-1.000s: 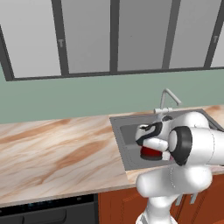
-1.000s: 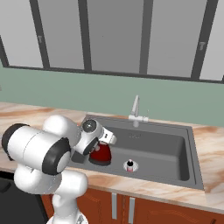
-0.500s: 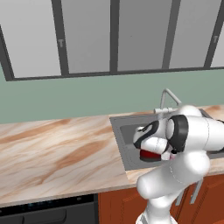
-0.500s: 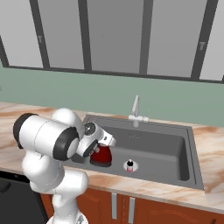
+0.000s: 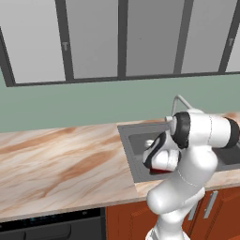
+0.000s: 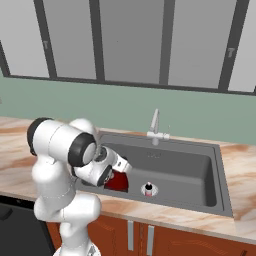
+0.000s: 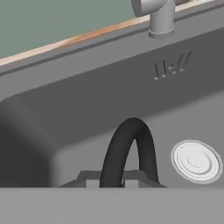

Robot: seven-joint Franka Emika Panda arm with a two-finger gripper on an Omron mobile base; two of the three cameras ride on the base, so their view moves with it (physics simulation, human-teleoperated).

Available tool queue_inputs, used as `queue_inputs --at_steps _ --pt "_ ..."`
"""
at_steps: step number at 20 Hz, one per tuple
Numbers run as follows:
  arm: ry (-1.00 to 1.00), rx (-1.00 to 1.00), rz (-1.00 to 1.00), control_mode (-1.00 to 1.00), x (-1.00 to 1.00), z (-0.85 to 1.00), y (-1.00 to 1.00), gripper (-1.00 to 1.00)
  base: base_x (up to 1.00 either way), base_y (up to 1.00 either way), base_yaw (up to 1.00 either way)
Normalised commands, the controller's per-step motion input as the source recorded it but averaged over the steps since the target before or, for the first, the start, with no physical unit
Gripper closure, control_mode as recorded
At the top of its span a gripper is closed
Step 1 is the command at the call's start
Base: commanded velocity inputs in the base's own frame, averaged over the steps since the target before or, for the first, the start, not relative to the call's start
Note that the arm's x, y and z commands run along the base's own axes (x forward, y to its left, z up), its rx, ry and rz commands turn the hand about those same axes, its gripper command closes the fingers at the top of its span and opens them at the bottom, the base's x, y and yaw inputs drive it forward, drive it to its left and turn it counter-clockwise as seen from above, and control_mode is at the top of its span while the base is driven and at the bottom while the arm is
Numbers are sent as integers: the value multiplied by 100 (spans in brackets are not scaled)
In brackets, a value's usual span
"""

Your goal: Open the cabinet, pick the kettle from the cabinet, and place it in the sink.

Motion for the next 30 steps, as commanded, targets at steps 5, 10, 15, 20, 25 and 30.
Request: queue_inputs --at_steps 5,10,15,20,25,30 --pt "-5 0 -12 -100 0 -21 0 100 0 0 0" --pt "-7 1 -13 -100 0 -12 0 100 0 0 0" --pt "-6 3 -12 -100 1 -8 0 100 0 0 0" --pt "-5 3 -13 -100 0 -5 0 100 0 0 0" --pt "-4 3 -14 -100 -2 -11 0 100 0 0 0" --pt "-4 3 -14 -100 -2 -11 0 100 0 0 0"
